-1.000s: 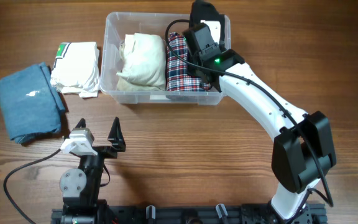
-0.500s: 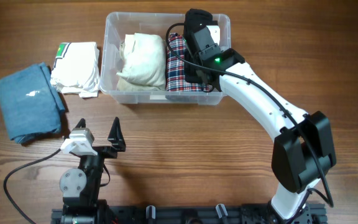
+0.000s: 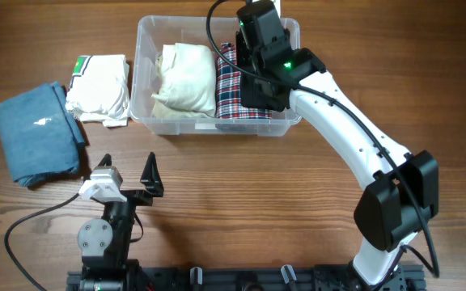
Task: Pack container
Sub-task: 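Lower the black garment into the bin's right side and release, then retract the right arm and reach the left gripper to the blue denim, then grasp the blue denim with the left gripper and lift it, then lower the blue denim into the bin's left side and press it flat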
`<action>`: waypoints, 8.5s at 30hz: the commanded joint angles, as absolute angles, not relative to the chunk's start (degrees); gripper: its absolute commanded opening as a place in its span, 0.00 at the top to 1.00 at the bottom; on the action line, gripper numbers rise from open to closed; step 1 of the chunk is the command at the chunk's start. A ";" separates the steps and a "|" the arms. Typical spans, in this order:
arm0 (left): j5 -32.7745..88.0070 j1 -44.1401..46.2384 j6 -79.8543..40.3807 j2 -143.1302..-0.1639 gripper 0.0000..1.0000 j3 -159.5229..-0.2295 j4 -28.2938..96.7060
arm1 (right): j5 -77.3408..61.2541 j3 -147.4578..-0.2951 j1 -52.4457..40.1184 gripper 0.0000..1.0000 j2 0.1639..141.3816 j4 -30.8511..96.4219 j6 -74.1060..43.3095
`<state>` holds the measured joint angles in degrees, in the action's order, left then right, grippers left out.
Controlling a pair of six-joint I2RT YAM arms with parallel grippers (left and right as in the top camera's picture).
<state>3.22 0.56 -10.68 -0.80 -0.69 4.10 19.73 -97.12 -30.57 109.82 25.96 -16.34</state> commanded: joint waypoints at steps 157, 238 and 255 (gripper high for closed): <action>-6.90 -14.98 -9.45 -65.32 0.96 -72.01 44.12 | 7.60 -96.99 12.99 0.00 97.58 56.58 -30.13; -1.58 22.35 -12.25 -107.11 0.96 -91.05 51.18 | 7.62 -96.99 12.99 0.00 97.58 56.55 -30.13; 4.47 22.33 -12.38 -102.56 0.96 -98.59 73.52 | 7.60 -96.99 12.99 0.00 97.58 56.58 -30.15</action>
<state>3.36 22.70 -12.93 -101.45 -98.15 74.76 7.90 -97.54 13.13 96.92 56.60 -29.39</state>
